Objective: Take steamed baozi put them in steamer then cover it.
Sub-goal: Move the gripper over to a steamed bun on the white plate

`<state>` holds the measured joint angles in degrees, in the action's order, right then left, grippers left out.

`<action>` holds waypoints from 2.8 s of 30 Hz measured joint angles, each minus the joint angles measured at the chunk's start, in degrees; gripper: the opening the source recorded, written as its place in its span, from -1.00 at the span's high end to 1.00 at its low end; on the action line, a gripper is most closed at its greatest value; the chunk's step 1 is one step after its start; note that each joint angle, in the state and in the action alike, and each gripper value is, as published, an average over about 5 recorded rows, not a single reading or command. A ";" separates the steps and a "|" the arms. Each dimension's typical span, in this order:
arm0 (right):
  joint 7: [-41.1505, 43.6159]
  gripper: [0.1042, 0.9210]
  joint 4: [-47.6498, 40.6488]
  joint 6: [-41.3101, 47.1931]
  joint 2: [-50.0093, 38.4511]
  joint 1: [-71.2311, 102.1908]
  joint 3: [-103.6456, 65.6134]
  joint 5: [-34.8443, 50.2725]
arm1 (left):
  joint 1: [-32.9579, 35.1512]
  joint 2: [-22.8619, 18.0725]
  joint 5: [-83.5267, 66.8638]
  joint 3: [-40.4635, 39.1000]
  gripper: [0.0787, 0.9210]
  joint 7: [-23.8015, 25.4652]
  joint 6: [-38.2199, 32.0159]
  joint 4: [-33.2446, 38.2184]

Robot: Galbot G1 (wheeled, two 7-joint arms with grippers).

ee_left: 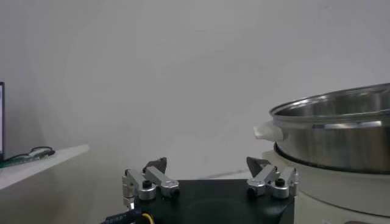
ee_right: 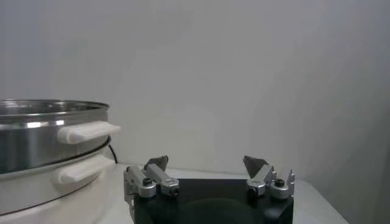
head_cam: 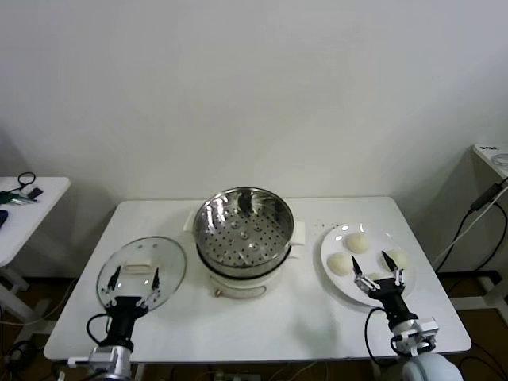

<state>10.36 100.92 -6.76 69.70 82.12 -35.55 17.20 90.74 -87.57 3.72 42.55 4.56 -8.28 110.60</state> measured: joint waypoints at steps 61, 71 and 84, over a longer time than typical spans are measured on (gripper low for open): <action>59.40 -0.76 -61.18 0.83 -16.08 -83.68 66.54 -35.45 | 0.13 2.26 1.01 -0.73 -0.77 -2.61 0.42 -1.76; 58.88 -0.76 -69.79 -1.11 -9.14 -84.50 66.28 -40.49 | -0.05 2.36 1.01 -0.78 -0.77 -2.63 0.36 -2.48; 57.59 -0.76 -77.41 -3.00 -3.40 -84.62 62.47 -47.96 | 0.05 2.54 1.02 -0.68 -0.77 -2.65 -0.08 -3.33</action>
<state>67.94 23.52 -9.76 66.30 -2.50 26.92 -30.76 90.79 -85.03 4.73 41.87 1.91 -8.35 107.27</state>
